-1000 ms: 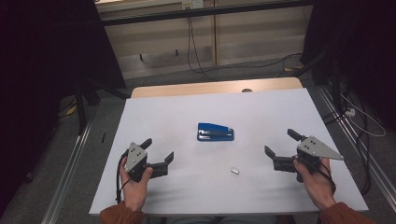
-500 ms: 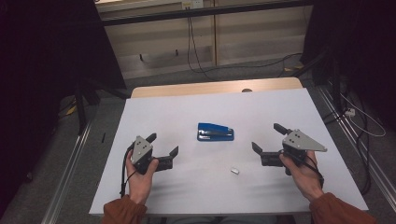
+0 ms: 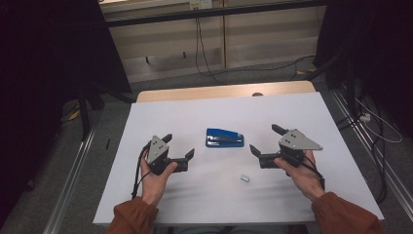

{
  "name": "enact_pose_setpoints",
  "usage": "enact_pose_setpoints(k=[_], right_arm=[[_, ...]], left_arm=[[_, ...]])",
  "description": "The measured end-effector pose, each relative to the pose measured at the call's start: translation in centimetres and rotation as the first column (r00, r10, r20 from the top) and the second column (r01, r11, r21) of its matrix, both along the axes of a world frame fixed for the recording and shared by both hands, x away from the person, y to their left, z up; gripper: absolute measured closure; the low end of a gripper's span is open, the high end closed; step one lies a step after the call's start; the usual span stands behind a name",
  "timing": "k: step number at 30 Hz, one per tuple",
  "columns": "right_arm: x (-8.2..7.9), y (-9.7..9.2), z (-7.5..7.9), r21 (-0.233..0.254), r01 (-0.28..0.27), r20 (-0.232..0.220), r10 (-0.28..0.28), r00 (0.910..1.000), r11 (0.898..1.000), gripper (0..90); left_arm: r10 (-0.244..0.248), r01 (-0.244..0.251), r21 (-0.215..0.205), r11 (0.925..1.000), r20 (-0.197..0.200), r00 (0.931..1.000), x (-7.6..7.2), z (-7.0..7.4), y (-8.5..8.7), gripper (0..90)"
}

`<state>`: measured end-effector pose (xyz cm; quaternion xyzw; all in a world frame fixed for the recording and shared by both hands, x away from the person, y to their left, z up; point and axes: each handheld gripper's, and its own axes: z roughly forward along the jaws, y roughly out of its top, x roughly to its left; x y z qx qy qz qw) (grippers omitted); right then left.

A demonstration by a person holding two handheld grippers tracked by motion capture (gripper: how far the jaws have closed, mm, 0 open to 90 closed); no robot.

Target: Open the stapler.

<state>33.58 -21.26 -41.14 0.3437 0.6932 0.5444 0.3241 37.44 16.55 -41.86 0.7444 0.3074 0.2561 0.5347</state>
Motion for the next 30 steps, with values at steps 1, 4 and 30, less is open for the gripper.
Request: enact_pose_setpoints(k=[1, 4, 30], right_arm=[[0.2, 0.2, 0.0, -0.003, -0.009, -0.003, 0.009, 1.0, 1.0, 0.8], [0.7, 0.9, 0.0, -0.007, -0.021, -0.008, 0.021, 0.9997, 1.0, 0.5], [4.7, 5.2, -1.0, -0.036, -0.083, -0.059, 0.081, 0.995, 0.996, 17.5]], left_arm=[[-0.004, 0.004, 0.003, 1.0, -0.01, 0.9999, 0.2, 0.0, -0.2, 4.6], [-0.01, 0.01, 0.001, 0.9999, -0.014, 0.9999, 0.6, -0.1, -0.6, 4.5], [0.01, -0.01, 0.011, 0.9999, -0.038, 0.9992, 4.0, -0.8, -2.3, 3.8]])
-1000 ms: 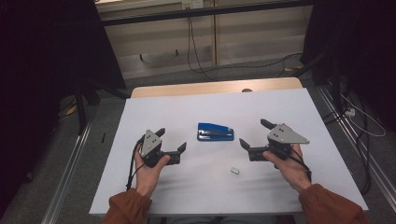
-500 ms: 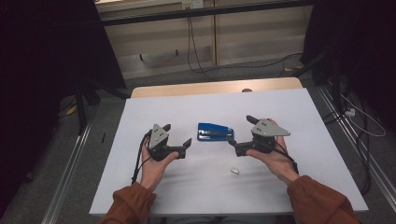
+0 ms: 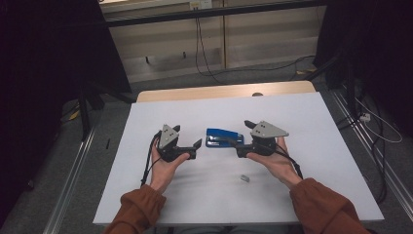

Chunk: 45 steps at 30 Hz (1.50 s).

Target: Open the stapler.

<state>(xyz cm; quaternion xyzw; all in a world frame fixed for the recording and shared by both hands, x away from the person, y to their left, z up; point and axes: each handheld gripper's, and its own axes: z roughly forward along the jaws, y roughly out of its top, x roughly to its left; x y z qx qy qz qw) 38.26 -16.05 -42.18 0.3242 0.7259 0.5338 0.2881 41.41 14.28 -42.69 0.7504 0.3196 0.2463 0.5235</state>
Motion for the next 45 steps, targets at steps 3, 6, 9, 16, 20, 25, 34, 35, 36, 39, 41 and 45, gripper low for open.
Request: enact_pose_setpoints(k=[3, 6, 9, 16, 20, 25, 34, 35, 36, 39, 41, 45], right_arm=[[0.3, 0.5, -0.1, -0.008, -0.017, -0.004, 0.017, 0.9998, 1.0, 21.5], [0.5, 0.8, -0.4, -0.012, -0.033, -0.026, 0.033, 0.9991, 0.999, 26.8], [0.6, 1.1, -0.6, -0.02, -0.05, -0.035, 0.049, 0.9982, 0.999, 35.2], [1.4, 1.5, -1.1, -0.03, -0.07, -0.057, 0.068, 0.9961, 0.997, 47.1], [1.7, 1.8, -1.2, -0.032, -0.084, -0.066, 0.082, 0.9944, 0.996, 52.5], [2.1, 2.6, -1.4, -0.038, -0.098, -0.068, 0.095, 0.9932, 0.995, 66.9], [2.3, 3.1, -2.1, -0.08, -0.15, -0.131, 0.139, 0.9816, 0.985, 85.3], [2.4, 3.1, -2.0, -0.099, -0.156, -0.138, 0.141, 0.9803, 0.983, 85.3], [2.4, 3.1, -2.0, -0.099, -0.156, -0.138, 0.141, 0.9803, 0.983, 85.3], [2.5, 3.1, -2.1, -0.106, -0.152, -0.143, 0.137, 0.9803, 0.983, 85.3], [2.5, 3.0, -2.1, -0.101, -0.148, -0.146, 0.132, 0.9804, 0.984, 85.4], [2.6, 2.9, -2.3, -0.082, -0.149, -0.174, 0.133, 0.9758, 0.985, 84.9]], left_arm=[[0.006, -0.006, 0.009, 0.9999, 0.002, 1.0, 0.6, 0.1, -0.1, 3.8], [0.003, -0.003, -0.003, 1.0, 0.007, 1.0, 1.1, 0.3, -0.5, 3.8], [0.004, -0.004, 0.002, 1.0, 0.001, 1.0, 1.4, 0.1, -0.7, 3.9], [0.018, -0.018, 0.006, 0.9998, 0.007, 0.9998, 2.8, 0.5, -1.1, 3.6], [0.025, -0.025, 0.001, 0.9997, 0.016, 0.9996, 3.4, 0.8, -1.3, 3.5], [0.019, -0.019, 0.001, 0.9998, -0.01, 0.9998, 3.6, 0.3, -1.4, 3.3], [0.025, -0.023, 0.042, 0.9988, -0.055, 0.9982, 3.8, -0.3, -1.5, 3.0], [0.026, -0.024, 0.04, 0.9989, -0.057, 0.998, 3.8, -0.3, -1.4, 2.9], [0.026, -0.024, 0.04, 0.9989, -0.057, 0.998, 3.8, -0.3, -1.4, 2.9], [0.026, -0.023, 0.042, 0.9988, -0.058, 0.998, 3.9, -0.3, -1.3, 2.9], [0.027, -0.024, 0.041, 0.9989, -0.058, 0.998, 3.9, -0.3, -1.2, 2.9], [0.034, -0.032, 0.037, 0.9988, -0.056, 0.9978, 4.0, -0.2, -1.1, 2.9]])
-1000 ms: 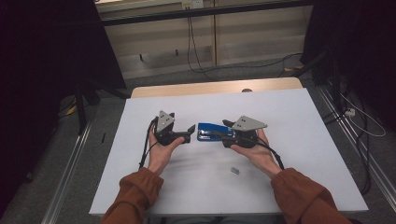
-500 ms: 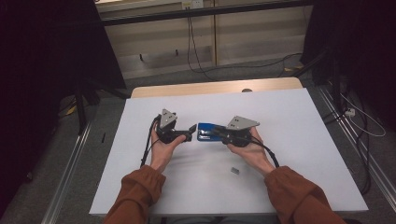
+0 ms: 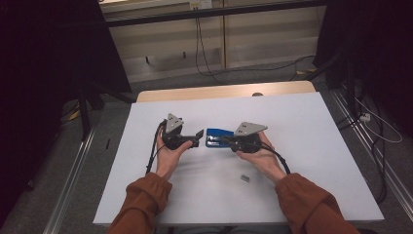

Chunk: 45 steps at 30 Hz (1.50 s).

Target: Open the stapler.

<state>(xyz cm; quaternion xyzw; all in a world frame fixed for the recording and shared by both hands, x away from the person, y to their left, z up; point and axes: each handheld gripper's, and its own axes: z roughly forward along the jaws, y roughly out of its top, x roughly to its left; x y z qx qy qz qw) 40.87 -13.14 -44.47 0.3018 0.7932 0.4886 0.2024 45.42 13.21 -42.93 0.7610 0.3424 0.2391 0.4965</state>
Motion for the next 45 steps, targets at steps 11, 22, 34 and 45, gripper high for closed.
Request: enact_pose_setpoints(k=[11, 22, 34, 45], right_arm=[[0.1, 0.4, -0.4, -0.025, -0.008, -0.029, 0.007, 0.9996, 1.0, 90.0], [0.7, 1.0, -0.8, -0.147, -0.002, -0.001, 0.002, 1.0, 0.989, 90.0], [1.3, 1.4, -1.6, -0.205, -0.017, -0.018, 0.014, 0.9997, 0.979, 90.0], [1.4, 1.3, -1.8, -0.207, -0.011, -0.013, 0.008, 0.9999, 0.978, 90.0]], left_arm=[[0.0, 0.0, 0.007, 1.0, -0.007, 1.0, 0.0, -0.1, 0.1, 3.0], [-0.003, 0.004, 0.033, 0.9994, -0.024, 0.9997, 0.1, -0.5, -0.1, 3.1], [0.0, 0.003, 0.037, 0.9993, -0.066, 0.9978, 0.2, -1.0, -0.3, 3.2], [-0.019, 0.018, -0.009, 0.9998, -0.085, 0.9962, -0.3, -1.2, 0.7, 26.7]])
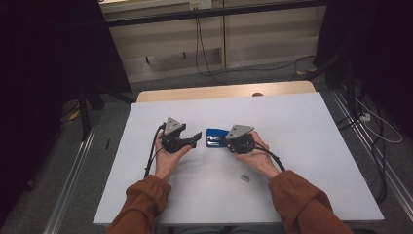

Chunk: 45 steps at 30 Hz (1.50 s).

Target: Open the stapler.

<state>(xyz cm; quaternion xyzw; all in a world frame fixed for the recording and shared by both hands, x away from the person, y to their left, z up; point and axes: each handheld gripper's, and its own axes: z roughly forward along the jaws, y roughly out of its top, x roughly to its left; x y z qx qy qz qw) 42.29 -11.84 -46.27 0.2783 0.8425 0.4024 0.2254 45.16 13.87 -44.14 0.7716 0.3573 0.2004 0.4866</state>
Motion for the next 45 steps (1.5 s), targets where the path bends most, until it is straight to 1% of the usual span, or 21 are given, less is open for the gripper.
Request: enact_pose_setpoints(k=[1, 2, 4, 5, 6, 8, 9, 12, 13, 14, 19, 26, 29, 31, 32, 35, 39, 40, 42, 44, 45], right_arm=[[0.0, 0.0, 0.0, 0.0, 0.0, 0.0, 0.0, 1.0, 1.0, 90.0], [0.0, 0.0, 0.0, 0.001, 0.001, -0.001, -0.001, 1.0, 1.0, 90.0], [0.0, 0.0, 0.0, 0.002, 0.001, -0.001, -0.001, 1.0, 1.0, 90.0], [0.0, 0.0, 0.0, 0.002, 0.001, -0.002, -0.001, 1.0, 1.0, 90.0], [0.0, 0.0, 0.0, 0.004, 0.0, -0.005, 0.0, 1.0, 1.0, 90.0], [0.0, 0.0, 0.0, 0.002, -0.001, -0.004, 0.001, 1.0, 1.0, 90.0], [0.0, 0.0, 0.0, 0.004, 0.001, -0.004, -0.001, 1.0, 1.0, 90.0], [0.0, 0.0, 0.0, 0.004, 0.002, -0.005, -0.002, 1.0, 1.0, 90.0], [0.0, 0.0, 0.0, 0.004, 0.002, -0.005, -0.002, 1.0, 1.0, 90.0], [0.0, 0.0, 0.0, 0.004, 0.001, -0.005, -0.001, 1.0, 1.0, 90.0], [0.0, 0.0, 0.0, 0.005, 0.002, -0.004, -0.002, 1.0, 1.0, 90.0], [0.0, 0.0, 0.0, 0.005, 0.001, -0.006, -0.001, 1.0, 1.0, 90.0], [0.0, -0.1, 0.0, 0.005, -0.001, -0.007, 0.001, 1.0, 1.0, 90.0], [0.0, -0.1, 0.0, 0.004, -0.001, -0.007, 0.001, 1.0, 1.0, 90.0], [0.0, 0.0, 0.0, 0.004, -0.002, -0.006, 0.002, 1.0, 1.0, 90.0], [0.0, 0.0, 0.0, 0.004, -0.002, -0.006, 0.002, 1.0, 1.0, 90.0], [0.0, 0.0, 0.0, 0.004, 0.0, -0.008, 0.0, 1.0, 1.0, 90.0], [0.0, 0.0, 0.0, 0.004, 0.0, -0.008, 0.0, 1.0, 1.0, 90.0], [0.0, 0.0, 0.0, 0.003, 0.001, -0.006, -0.001, 1.0, 1.0, 90.0], [0.0, 0.0, 0.0, 0.003, 0.001, -0.007, -0.001, 1.0, 1.0, 90.0], [0.0, 0.0, 0.0, 0.003, 0.0, -0.007, 0.0, 1.0, 1.0, 90.0]], left_arm=[[0.0, 0.0, 0.0, 1.0, 0.0, 1.0, 0.0, 0.0, 0.0, 33.6], [-0.012, 0.012, -0.002, 0.9999, -0.01, 0.9999, -0.1, 0.0, 0.1, 33.6], [-0.022, 0.023, 0.007, 0.9997, -0.014, 0.9996, -0.1, -0.2, 0.0, 43.4], [-0.04, 0.04, 0.02, 0.999, -0.014, 0.9991, -0.1, -0.3, 0.0, 49.3], [-0.05, 0.05, 0.018, 0.9986, -0.019, 0.9986, -0.2, -0.3, -0.2, 61.4], [-0.069, 0.07, 0.031, 0.9971, -0.01, 0.9975, -0.3, -0.4, -0.6, 64.7], [-0.072, 0.073, 0.036, 0.9967, -0.013, 0.9973, -0.4, -0.4, -0.7, 75.5], [-0.081, 0.081, 0.036, 0.996, -0.023, 0.9965, -0.5, -0.5, -1.0, 85.5], [-0.091, 0.091, 0.037, 0.9951, -0.022, 0.9956, -0.4, -0.6, -1.0, 85.5], [-0.093, 0.094, 0.037, 0.9949, -0.035, 0.9951, -0.4, -0.7, -1.0, 90.0], [-0.105, 0.106, 0.037, 0.9937, -0.026, 0.9942, -0.4, -0.8, -1.2, 90.0], [-0.115, 0.117, 0.031, 0.9927, -0.041, 0.9925, -0.2, -0.9, -1.9, 90.0], [-0.126, 0.128, 0.041, 0.9909, -0.051, 0.9908, -0.2, -1.0, -2.5, 90.0], [-0.129, 0.132, 0.043, 0.9904, -0.049, 0.9904, -0.1, -1.1, -2.7, 90.0], [-0.125, 0.127, 0.057, 0.9903, -0.042, 0.9913, -0.1, -1.1, -2.7, 90.0], [-0.126, 0.128, 0.045, 0.9908, -0.044, 0.9911, 0.0, -1.0, -2.6, 90.0], [-0.125, 0.128, 0.069, 0.9894, -0.046, 0.9911, 0.0, -1.1, -2.7, 90.0], [-0.125, 0.128, 0.059, 0.9901, -0.052, 0.9909, 0.1, -1.2, -2.7, 90.0], [-0.13, 0.134, 0.072, 0.9884, -0.054, 0.9901, 0.2, -1.3, -2.7, 90.0], [-0.138, 0.141, 0.06, 0.9881, -0.055, 0.9889, 0.1, -1.4, -2.8, 90.0], [-0.139, 0.143, 0.072, 0.9871, -0.056, 0.9887, 0.1, -1.4, -2.9, 90.0]])
